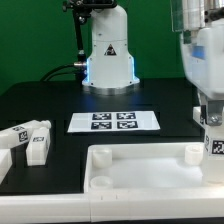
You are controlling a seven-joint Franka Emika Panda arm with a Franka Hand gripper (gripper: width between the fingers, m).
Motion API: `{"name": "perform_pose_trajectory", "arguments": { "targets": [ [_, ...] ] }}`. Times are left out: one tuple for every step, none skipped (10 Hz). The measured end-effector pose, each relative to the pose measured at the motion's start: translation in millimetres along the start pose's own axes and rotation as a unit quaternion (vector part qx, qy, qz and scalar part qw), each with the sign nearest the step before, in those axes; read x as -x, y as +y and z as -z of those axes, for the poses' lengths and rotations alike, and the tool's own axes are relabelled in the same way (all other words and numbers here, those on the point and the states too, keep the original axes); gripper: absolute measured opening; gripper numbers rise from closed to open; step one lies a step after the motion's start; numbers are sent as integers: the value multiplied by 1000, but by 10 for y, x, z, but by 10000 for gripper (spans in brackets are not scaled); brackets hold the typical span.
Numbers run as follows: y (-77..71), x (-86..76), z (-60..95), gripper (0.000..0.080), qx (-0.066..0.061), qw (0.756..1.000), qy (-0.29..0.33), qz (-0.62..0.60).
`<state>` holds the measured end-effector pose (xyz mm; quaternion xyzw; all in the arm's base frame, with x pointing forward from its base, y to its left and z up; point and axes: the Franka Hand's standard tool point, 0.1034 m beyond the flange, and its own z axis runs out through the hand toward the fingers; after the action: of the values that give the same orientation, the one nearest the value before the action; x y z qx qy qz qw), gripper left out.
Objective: Assemble desk
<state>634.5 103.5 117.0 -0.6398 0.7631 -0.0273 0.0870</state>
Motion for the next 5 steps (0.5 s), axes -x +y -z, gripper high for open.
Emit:
{"name": "perform_pose_trajectory", "arguments": {
  "targets": [
    [17, -4, 3, 287, -7, 999, -10, -41],
    [18, 2, 9, 287, -6, 1000, -10, -19],
    [19, 4, 9, 287, -6, 1000, -10, -17],
    [9, 7, 12, 287, -7, 999, -5, 49],
    [-3, 39, 18, 491, -9, 985, 0, 171]
  ]
}}
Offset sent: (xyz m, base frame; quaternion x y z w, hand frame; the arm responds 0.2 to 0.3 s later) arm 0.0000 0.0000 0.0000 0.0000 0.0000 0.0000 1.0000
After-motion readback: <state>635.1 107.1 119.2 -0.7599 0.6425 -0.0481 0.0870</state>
